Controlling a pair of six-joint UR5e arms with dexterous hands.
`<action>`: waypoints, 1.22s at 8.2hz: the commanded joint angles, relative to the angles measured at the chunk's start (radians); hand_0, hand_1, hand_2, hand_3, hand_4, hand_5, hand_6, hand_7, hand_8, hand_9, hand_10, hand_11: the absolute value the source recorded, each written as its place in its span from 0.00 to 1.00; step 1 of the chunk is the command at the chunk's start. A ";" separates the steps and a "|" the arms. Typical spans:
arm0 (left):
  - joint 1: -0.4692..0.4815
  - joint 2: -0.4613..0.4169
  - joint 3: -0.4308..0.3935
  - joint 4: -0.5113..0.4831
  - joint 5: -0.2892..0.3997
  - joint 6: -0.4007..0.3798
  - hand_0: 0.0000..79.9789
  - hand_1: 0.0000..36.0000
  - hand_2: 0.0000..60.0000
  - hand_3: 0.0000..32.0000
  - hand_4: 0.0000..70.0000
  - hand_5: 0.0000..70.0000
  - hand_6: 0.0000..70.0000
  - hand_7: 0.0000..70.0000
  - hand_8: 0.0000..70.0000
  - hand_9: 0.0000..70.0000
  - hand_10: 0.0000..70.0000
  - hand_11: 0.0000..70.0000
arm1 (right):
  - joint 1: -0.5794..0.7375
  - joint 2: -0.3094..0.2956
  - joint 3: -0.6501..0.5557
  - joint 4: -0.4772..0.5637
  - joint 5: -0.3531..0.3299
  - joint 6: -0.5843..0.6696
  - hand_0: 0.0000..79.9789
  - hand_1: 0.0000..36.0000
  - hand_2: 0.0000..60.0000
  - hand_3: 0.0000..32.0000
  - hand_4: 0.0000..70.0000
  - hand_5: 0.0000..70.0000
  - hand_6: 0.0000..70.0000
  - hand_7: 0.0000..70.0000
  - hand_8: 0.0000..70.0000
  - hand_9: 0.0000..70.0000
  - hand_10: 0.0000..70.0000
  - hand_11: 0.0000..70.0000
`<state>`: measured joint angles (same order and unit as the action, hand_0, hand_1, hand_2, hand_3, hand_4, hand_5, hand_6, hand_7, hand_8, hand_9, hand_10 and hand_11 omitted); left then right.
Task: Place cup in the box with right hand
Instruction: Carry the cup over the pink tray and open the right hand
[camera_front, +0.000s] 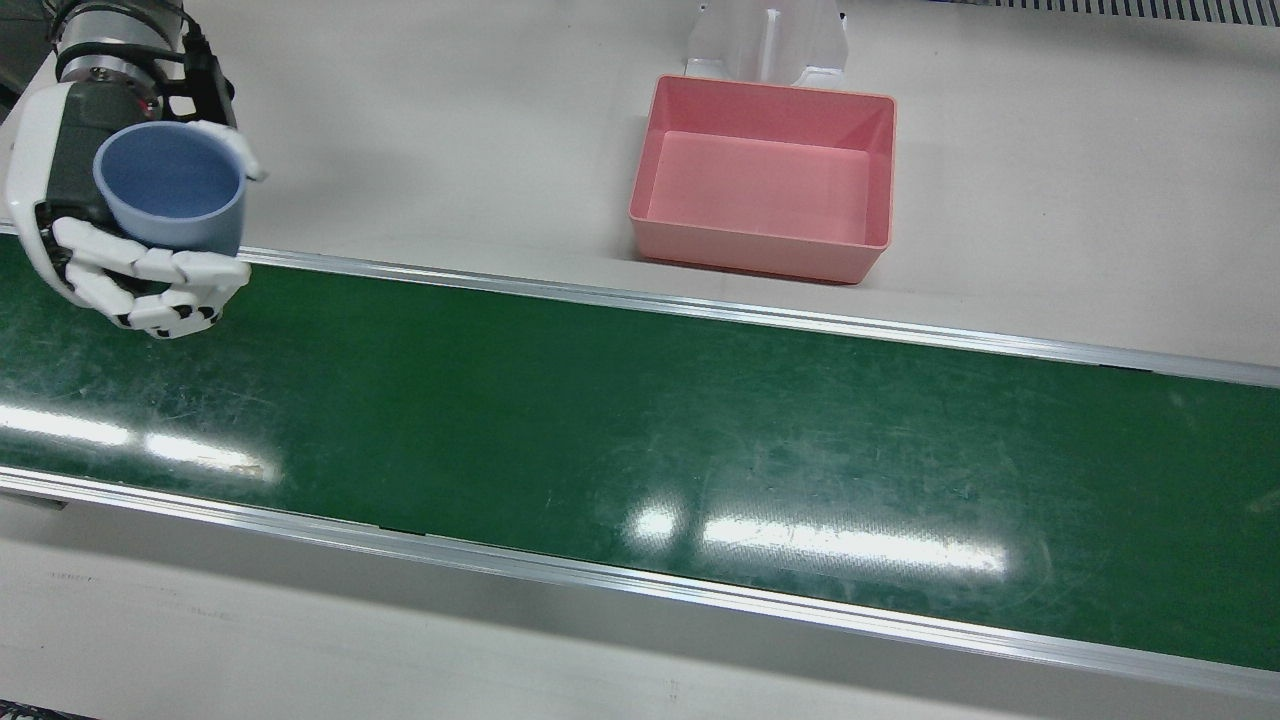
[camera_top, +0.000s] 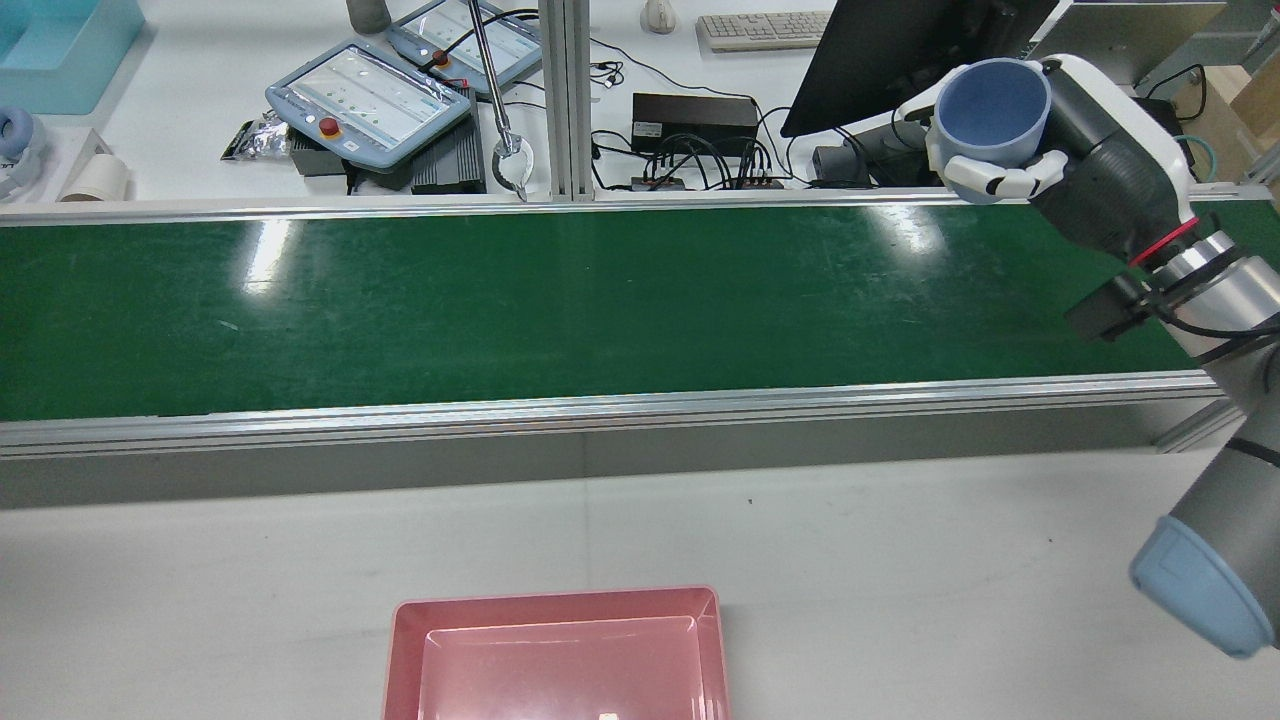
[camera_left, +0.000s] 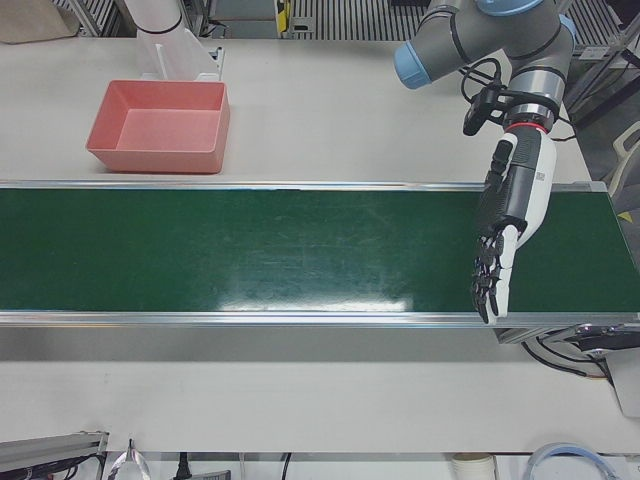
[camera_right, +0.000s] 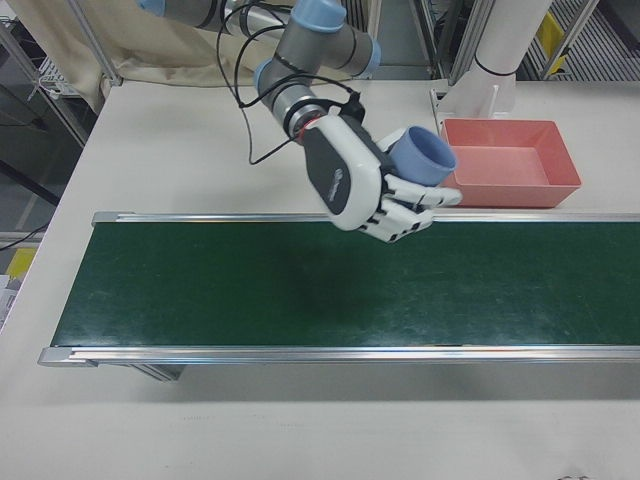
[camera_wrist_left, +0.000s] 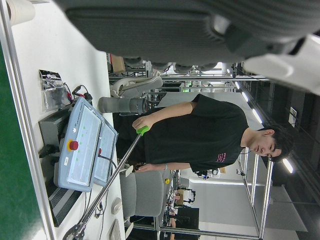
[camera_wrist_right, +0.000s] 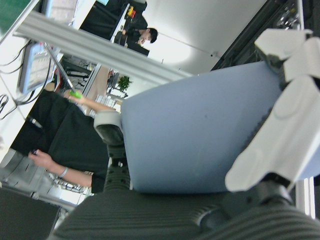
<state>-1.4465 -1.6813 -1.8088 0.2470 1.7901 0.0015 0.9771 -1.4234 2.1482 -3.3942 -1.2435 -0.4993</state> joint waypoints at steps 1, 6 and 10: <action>0.000 0.000 0.000 0.000 0.000 0.000 0.00 0.00 0.00 0.00 0.00 0.00 0.00 0.00 0.00 0.00 0.00 0.00 | -0.368 0.014 0.292 -0.106 0.083 -0.238 0.60 0.35 0.58 0.00 0.58 0.19 0.59 1.00 0.91 1.00 0.63 0.89; 0.000 0.000 0.000 0.000 0.002 0.000 0.00 0.00 0.00 0.00 0.00 0.00 0.00 0.00 0.00 0.00 0.00 0.00 | -0.850 0.074 0.338 -0.094 0.226 -0.536 0.59 0.33 0.25 0.00 0.25 0.07 0.15 0.60 0.10 0.25 0.15 0.24; 0.000 0.000 0.002 0.000 0.000 0.000 0.00 0.00 0.00 0.00 0.00 0.00 0.00 0.00 0.00 0.00 0.00 0.00 | -0.851 0.070 0.343 -0.094 0.226 -0.530 0.59 0.35 0.24 0.00 0.25 0.05 0.06 0.22 0.00 0.02 0.03 0.06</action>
<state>-1.4466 -1.6812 -1.8075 0.2470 1.7902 0.0016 0.1294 -1.3514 2.4893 -3.4884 -1.0173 -1.0314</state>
